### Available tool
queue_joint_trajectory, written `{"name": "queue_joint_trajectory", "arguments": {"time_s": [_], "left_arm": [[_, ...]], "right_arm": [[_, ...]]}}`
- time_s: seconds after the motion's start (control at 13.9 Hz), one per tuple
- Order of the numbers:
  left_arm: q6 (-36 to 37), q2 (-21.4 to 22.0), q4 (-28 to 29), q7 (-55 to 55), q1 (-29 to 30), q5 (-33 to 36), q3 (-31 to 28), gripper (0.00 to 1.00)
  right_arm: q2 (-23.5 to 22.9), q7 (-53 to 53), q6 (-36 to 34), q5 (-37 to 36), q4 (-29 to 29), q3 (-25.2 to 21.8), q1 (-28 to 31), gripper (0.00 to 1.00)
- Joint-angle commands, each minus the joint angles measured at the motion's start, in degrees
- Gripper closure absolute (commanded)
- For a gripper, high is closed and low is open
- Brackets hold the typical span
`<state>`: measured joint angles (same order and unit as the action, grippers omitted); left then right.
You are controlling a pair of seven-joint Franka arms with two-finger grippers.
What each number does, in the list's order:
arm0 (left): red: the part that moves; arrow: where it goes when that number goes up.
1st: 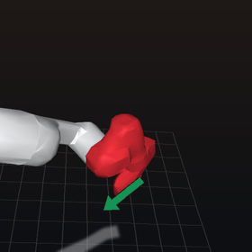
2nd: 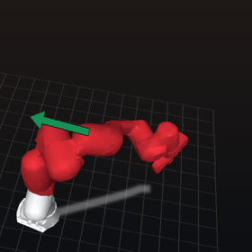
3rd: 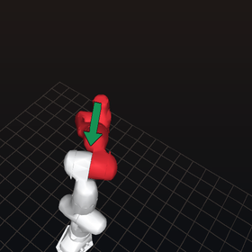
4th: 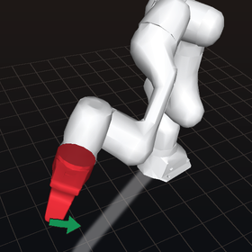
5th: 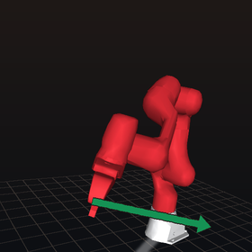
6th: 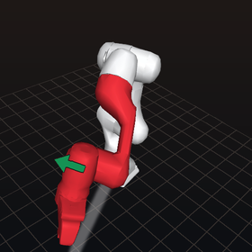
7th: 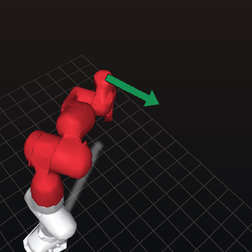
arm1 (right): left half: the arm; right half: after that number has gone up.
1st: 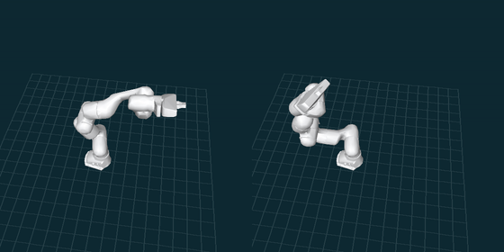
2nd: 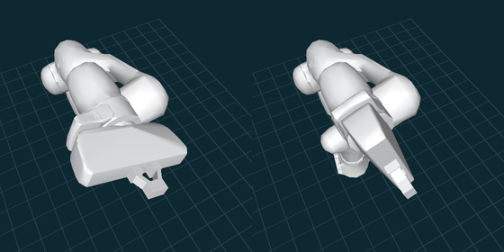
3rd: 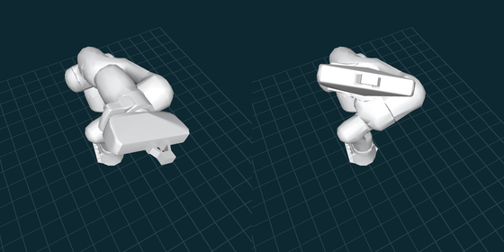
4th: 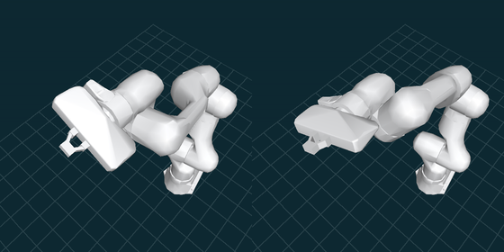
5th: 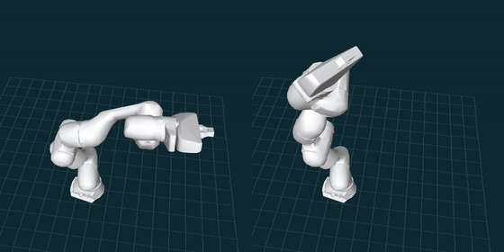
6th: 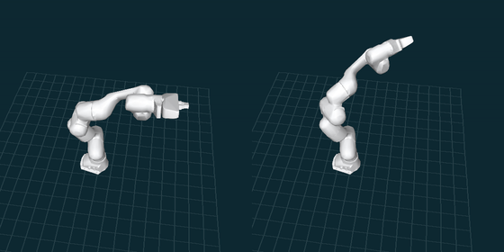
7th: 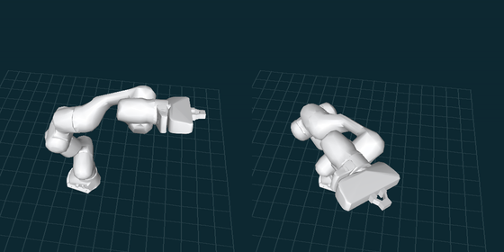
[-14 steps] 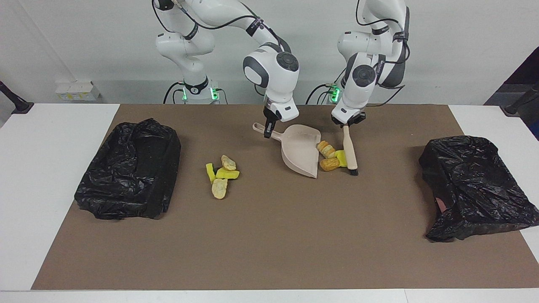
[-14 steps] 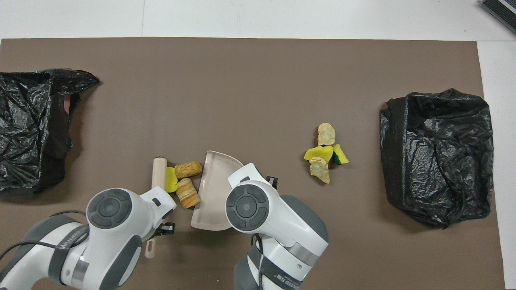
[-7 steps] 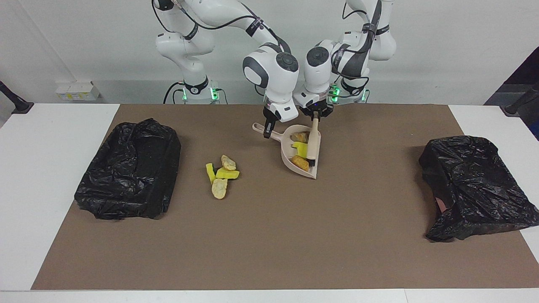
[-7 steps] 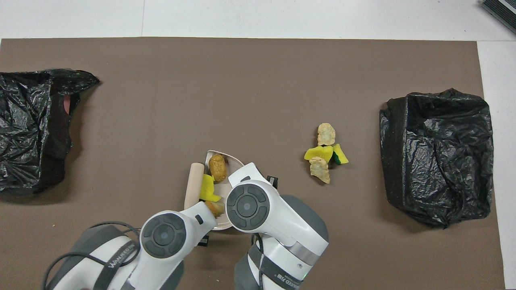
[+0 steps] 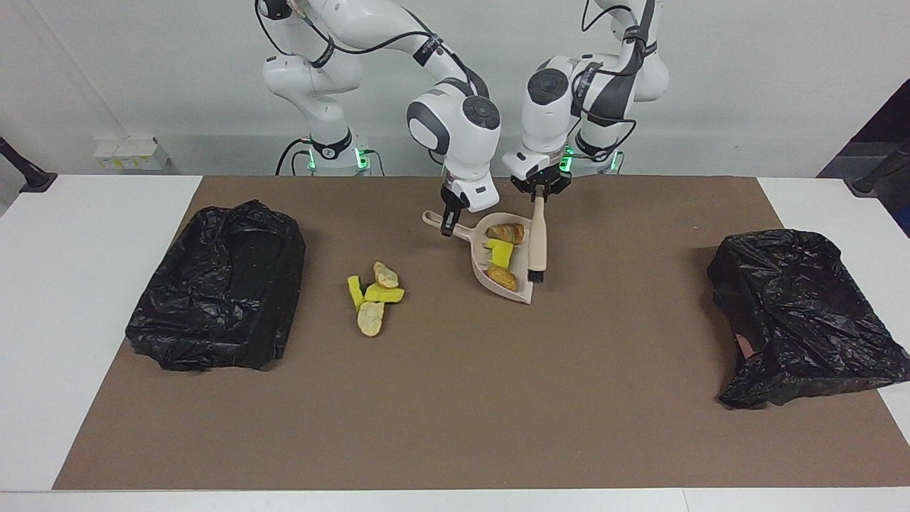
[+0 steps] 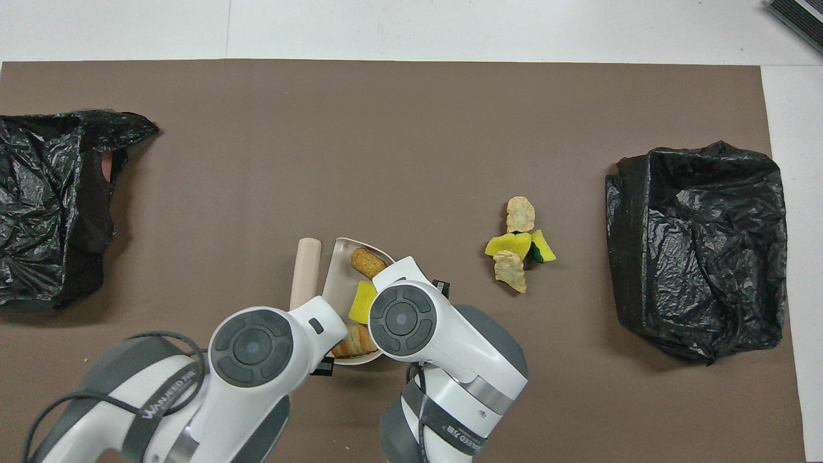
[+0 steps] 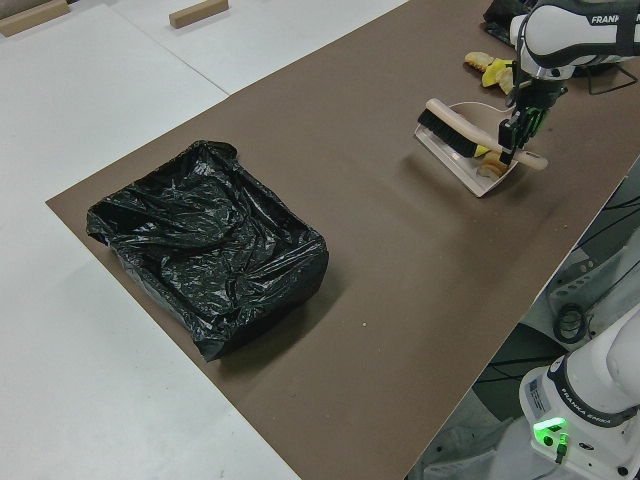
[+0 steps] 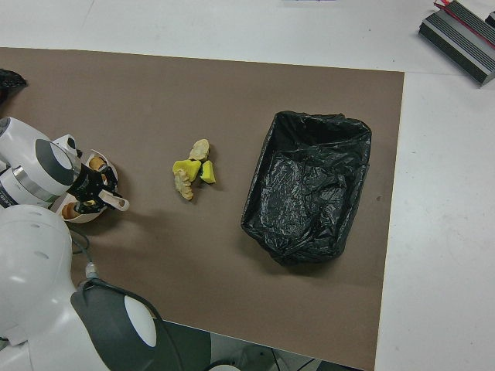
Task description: Sweep and dump trash in bin
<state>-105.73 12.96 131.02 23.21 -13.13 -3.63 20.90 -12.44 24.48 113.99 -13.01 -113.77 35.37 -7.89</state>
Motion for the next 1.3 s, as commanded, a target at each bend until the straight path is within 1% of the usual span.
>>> {"name": "queue_joint_trajectory", "arguments": {"time_s": [0.0, 0.07, 0.14, 0.22, 0.36, 0.51, 0.58, 0.72, 0.87, 0.94, 1.08, 1.15, 1.23], "left_arm": [[4.7, -0.1, -3.1, -0.1, 0.0, -0.8, -0.6, 1.0], [4.5, 0.0, -2.9, 0.1, -0.1, -2.8, -0.6, 1.0], [4.0, 0.0, -2.6, 0.3, 0.2, -5.1, -0.7, 1.0], [3.5, 0.1, -2.4, 0.6, 0.3, -5.8, -0.7, 1.0], [3.0, 0.7, -1.7, 1.0, -0.1, -5.9, -0.5, 1.0], [1.1, 3.4, 1.3, 1.6, -0.9, -9.0, 0.5, 1.0], [0.3, 4.4, 3.5, 3.3, -1.9, -9.7, 3.3, 1.0], [-4.5, 5.2, 7.3, 9.8, -1.9, -10.5, 10.8, 1.0], [-6.2, 7.3, 8.7, 15.2, -2.0, -14.5, 16.4, 1.0], [-6.5, 7.8, 9.2, 15.9, -2.0, -16.6, 19.4, 1.0], [-7.8, 9.1, 10.4, 19.0, -2.0, -20.5, 23.3, 1.0], [-10.5, 9.3, 11.7, 21.1, -2.0, -23.1, 25.7, 1.0], [-13.6, 9.4, 13.6, 23.0, -2.0, -24.9, 28.3, 1.0]], "right_arm": [[0.2, -0.9, -0.2, -0.3, 0.3, 0.5, 1.0, 1.0], [1.0, -0.1, -0.6, -0.3, 0.7, 0.2, 1.7, 1.0], [2.8, 0.9, -2.3, -0.2, 1.4, 0.0, 2.9, 1.0], [4.4, 2.6, -4.1, 1.0, 2.1, -1.0, 3.6, 1.0], [8.8, 9.1, -6.8, 7.4, 3.4, -7.3, 3.8, 1.0], [12.6, 16.9, -8.9, 10.7, 3.5, -14.5, 3.8, 1.0], [14.5, 20.5, -10.1, 11.2, 3.8, -18.3, 3.8, 1.0], [17.1, 26.6, -13.8, 11.7, 5.5, -25.5, 3.8, 1.0], [17.5, 33.4, -16.0, 11.6, 7.2, -32.5, 3.8, 1.0], [17.4, 37.4, -16.3, 11.5, 7.9, -36.1, 3.8, 1.0], [17.3, 46.0, -16.0, 10.2, 7.9, -42.1, 3.8, 1.0], [17.2, 50.3, -15.5, 8.0, 7.8, -44.6, 3.9, 1.0], [17.3, 53.4, -14.9, 3.9, 7.6, -47.6, 3.9, 1.0]]}}
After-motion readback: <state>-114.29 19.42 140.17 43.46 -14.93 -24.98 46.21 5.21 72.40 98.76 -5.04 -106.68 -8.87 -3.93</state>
